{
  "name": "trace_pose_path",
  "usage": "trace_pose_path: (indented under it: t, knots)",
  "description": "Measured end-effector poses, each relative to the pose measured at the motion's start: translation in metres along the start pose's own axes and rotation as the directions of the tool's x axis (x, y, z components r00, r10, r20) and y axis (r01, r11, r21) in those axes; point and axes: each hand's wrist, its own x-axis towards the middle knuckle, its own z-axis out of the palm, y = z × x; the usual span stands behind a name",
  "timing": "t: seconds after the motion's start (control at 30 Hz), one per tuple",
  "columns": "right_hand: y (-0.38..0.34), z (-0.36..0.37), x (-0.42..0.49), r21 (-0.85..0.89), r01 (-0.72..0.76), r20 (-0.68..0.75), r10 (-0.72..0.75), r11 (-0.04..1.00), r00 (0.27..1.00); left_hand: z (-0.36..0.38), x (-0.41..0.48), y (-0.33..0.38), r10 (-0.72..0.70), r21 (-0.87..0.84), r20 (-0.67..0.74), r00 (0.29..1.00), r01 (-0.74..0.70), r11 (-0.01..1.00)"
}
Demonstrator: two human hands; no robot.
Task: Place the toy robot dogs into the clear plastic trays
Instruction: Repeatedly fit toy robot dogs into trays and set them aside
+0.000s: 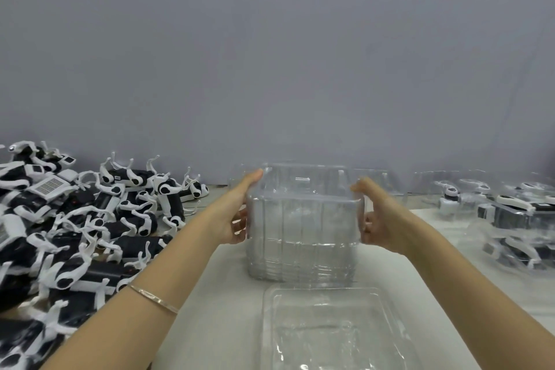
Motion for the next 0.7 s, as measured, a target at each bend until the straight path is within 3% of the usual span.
trace_pose_path:
  t: [0.1, 0.23, 0.4, 0.57, 0.7]
  knots:
    - [0.036, 0.003, -0.007, -0.019, -0.019, -0.015, 0.018, 1.000, 1.000, 0.002, 0.001, -0.019, 0.031, 0.036, 0.018, 0.999, -0.031, 0.999]
    - [0.032, 0.010, 0.002, -0.013, 0.054, -0.159, -0.056, 0.998, 0.986, 0.017, 0.002, -0.020, 0.093, -0.083, 0.007, 0.996, -0.092, 0.992]
    - [0.021, 0.009, 0.014, -0.016, 0.075, -0.189, -0.077, 0.997, 0.979, 0.029, 0.009, -0.028, 0.118, -0.178, 0.086, 0.989, -0.101, 0.979]
    - [0.017, 0.016, 0.027, -0.011, 0.107, -0.246, -0.106, 0.994, 0.963, 0.041, 0.024, -0.028, 0.166, -0.377, -0.113, 0.980, -0.197, 0.905]
    - [0.016, 0.026, 0.041, -0.171, 0.198, -0.289, -0.241, 0.965, 0.926, 0.039, 0.043, -0.025, 0.145, -0.420, -0.221, 0.964, -0.229, 0.878]
